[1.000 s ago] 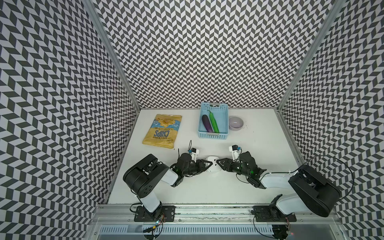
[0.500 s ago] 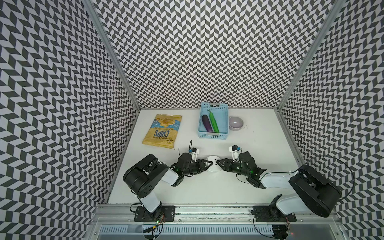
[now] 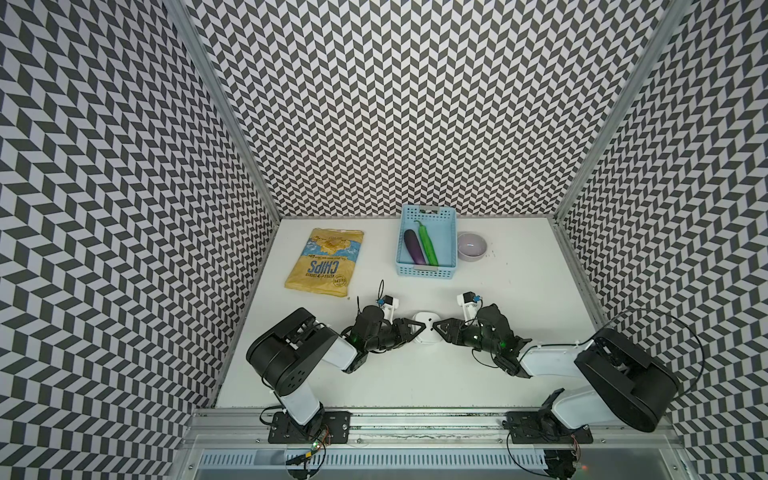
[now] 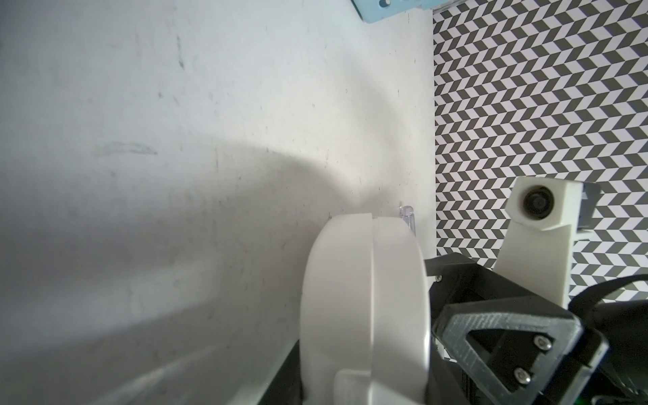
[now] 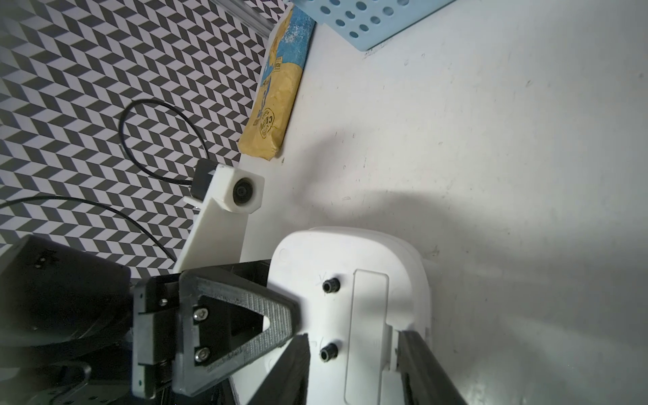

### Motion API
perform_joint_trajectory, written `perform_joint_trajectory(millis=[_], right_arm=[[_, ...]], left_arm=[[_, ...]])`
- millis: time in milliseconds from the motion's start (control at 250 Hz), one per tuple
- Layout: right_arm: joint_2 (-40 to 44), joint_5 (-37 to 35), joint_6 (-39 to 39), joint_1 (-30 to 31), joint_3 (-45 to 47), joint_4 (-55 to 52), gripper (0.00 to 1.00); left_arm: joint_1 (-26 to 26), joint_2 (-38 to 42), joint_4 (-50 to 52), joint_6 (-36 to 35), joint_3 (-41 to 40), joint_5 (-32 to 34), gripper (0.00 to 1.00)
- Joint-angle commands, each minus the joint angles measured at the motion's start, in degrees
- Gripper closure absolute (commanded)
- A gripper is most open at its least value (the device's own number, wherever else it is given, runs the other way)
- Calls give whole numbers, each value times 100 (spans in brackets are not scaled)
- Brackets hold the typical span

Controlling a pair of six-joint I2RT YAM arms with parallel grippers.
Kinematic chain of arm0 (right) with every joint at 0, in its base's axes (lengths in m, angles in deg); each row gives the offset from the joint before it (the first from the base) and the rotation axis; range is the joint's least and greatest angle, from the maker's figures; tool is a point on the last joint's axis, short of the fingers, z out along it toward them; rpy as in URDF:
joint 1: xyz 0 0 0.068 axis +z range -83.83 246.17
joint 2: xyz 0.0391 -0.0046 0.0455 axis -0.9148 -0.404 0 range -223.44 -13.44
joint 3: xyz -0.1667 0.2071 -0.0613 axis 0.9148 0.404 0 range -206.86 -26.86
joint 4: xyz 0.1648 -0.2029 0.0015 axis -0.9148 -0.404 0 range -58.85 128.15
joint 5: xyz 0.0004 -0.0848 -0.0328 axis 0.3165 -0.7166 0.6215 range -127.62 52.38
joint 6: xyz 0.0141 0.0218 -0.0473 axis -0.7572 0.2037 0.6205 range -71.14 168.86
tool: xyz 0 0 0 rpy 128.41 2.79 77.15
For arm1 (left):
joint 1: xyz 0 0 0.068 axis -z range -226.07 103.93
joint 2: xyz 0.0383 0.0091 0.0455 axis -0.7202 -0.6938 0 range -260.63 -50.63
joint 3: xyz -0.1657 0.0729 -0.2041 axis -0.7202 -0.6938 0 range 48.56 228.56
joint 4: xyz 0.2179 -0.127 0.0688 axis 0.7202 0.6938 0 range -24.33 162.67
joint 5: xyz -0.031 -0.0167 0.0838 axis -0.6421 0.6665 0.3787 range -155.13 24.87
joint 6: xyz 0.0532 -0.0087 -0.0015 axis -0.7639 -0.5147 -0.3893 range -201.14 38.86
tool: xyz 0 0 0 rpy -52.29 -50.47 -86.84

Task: Remove the battery from the alarm
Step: Remove the cover from the alarm.

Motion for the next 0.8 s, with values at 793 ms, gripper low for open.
perform_joint_trajectory(millis=[793], right_arm=[[489,1197,-902,-165,156,986,54]], left_arm=[[76,75,181,-279,175,92,100]])
